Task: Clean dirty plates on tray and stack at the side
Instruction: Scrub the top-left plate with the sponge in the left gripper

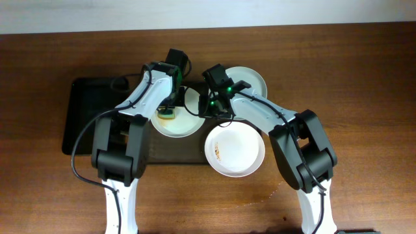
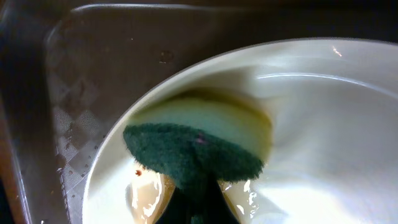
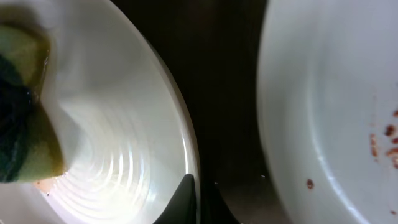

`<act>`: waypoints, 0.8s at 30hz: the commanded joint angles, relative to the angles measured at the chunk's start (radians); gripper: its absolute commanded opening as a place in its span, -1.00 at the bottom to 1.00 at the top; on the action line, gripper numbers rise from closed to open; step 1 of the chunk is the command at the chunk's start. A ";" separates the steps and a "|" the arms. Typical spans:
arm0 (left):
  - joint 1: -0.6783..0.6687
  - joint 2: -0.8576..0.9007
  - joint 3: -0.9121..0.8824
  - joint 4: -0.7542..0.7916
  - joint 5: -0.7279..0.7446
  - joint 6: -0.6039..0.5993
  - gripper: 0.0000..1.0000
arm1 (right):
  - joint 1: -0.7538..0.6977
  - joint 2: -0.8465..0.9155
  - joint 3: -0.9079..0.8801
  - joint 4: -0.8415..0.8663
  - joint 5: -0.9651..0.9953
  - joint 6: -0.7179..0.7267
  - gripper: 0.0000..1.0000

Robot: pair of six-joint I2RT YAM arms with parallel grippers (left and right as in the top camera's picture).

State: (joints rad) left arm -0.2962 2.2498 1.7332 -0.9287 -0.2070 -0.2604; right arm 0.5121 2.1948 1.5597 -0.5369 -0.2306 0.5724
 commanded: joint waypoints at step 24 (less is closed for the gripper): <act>0.311 0.050 -0.006 -0.253 0.698 0.538 -0.99 | -0.070 0.041 -0.058 0.092 -0.285 -0.026 -0.92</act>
State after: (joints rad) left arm 0.0166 2.2745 1.7382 -1.1713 0.4694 0.1902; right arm 0.4511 2.2139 1.5188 -0.4438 -0.5125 0.5457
